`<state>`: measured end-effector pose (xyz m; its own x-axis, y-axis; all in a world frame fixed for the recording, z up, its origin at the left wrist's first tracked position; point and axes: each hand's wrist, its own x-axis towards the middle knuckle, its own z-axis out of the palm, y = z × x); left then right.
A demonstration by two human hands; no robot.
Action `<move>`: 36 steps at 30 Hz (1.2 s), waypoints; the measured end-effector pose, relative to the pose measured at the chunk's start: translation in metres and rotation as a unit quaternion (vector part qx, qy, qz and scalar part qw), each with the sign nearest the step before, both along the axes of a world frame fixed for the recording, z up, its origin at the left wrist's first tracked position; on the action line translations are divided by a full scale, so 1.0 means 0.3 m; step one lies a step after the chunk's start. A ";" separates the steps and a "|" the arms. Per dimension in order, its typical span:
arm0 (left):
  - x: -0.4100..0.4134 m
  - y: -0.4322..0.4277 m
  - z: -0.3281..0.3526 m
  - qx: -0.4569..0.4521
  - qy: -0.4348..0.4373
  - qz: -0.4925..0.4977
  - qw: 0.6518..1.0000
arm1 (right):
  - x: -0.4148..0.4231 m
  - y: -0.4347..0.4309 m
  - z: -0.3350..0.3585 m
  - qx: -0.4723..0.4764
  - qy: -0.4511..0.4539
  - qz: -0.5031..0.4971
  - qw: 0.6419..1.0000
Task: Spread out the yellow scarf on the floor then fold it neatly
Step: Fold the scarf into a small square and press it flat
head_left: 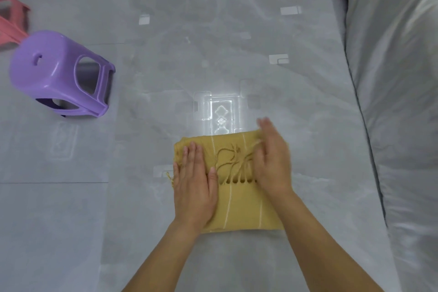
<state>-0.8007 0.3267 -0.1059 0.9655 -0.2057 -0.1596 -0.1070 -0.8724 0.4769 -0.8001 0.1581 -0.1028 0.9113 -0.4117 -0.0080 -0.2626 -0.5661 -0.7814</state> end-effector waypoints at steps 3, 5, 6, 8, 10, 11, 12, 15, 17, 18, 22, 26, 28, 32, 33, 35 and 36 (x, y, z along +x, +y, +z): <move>0.010 0.007 -0.019 0.054 0.019 -0.025 0.998 | -0.059 -0.133 -0.002 0.109 0.089 -0.226 0.964; 0.014 0.005 -0.029 0.076 0.029 -0.032 0.996 | -0.079 -0.190 -0.039 0.132 0.182 -0.280 0.933; 0.016 0.001 -0.031 0.080 0.034 -0.029 0.996 | -0.077 -0.201 -0.057 0.139 0.218 -0.278 0.925; 0.020 -0.011 -0.024 0.080 0.037 -0.022 0.996 | -0.064 -0.196 -0.078 0.153 0.245 -0.258 0.922; 0.018 -0.027 -0.009 0.075 0.022 -0.035 0.996 | -0.051 -0.172 -0.078 0.156 0.232 -0.244 0.929; 0.013 -0.036 -0.003 0.074 0.010 -0.054 0.996 | -0.044 -0.158 -0.069 0.156 0.225 -0.232 0.933; 0.008 -0.047 0.001 0.074 -0.003 -0.080 0.994 | -0.039 -0.147 -0.062 0.157 0.222 -0.219 0.937; -0.008 -0.089 -0.001 0.092 -0.033 -0.157 0.983 | -0.026 -0.122 -0.059 0.164 0.224 -0.199 0.940; -0.014 -0.128 -0.003 0.095 -0.041 -0.189 0.976 | -0.029 -0.117 -0.062 0.148 0.222 -0.198 0.943; -0.014 -0.152 -0.004 0.096 -0.047 -0.206 0.973 | -0.032 -0.119 -0.064 0.140 0.220 -0.197 0.945; 0.007 -0.231 -0.035 0.135 -0.065 -0.254 0.955 | -0.033 -0.125 -0.062 0.145 0.225 -0.182 0.946; 0.041 -0.225 -0.079 0.180 -0.045 -0.229 0.956 | -0.006 -0.136 -0.065 0.248 0.173 -0.202 0.931; 0.041 -0.221 -0.083 0.183 -0.045 -0.227 0.956 | 0.006 -0.134 -0.066 0.288 0.134 -0.204 0.926; 0.037 -0.223 -0.083 0.177 -0.049 -0.223 0.957 | 0.016 -0.112 -0.069 0.275 0.087 -0.212 0.934; 0.037 -0.223 -0.082 0.174 -0.051 -0.221 0.958 | 0.017 -0.097 -0.059 0.255 0.074 -0.202 0.943; 0.038 -0.220 -0.077 0.170 -0.054 -0.216 0.960 | 0.013 -0.059 -0.040 0.204 0.049 -0.127 0.969; 0.038 -0.212 -0.075 0.172 -0.056 -0.214 0.960 | 0.008 -0.036 -0.037 0.163 0.048 -0.053 0.984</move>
<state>-0.7892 0.2631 -0.1284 0.8193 -0.5414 -0.1890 -0.5248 -0.8407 0.1333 -0.7977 0.1472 -0.1140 0.8525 -0.4650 -0.2386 -0.3876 -0.2561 -0.8856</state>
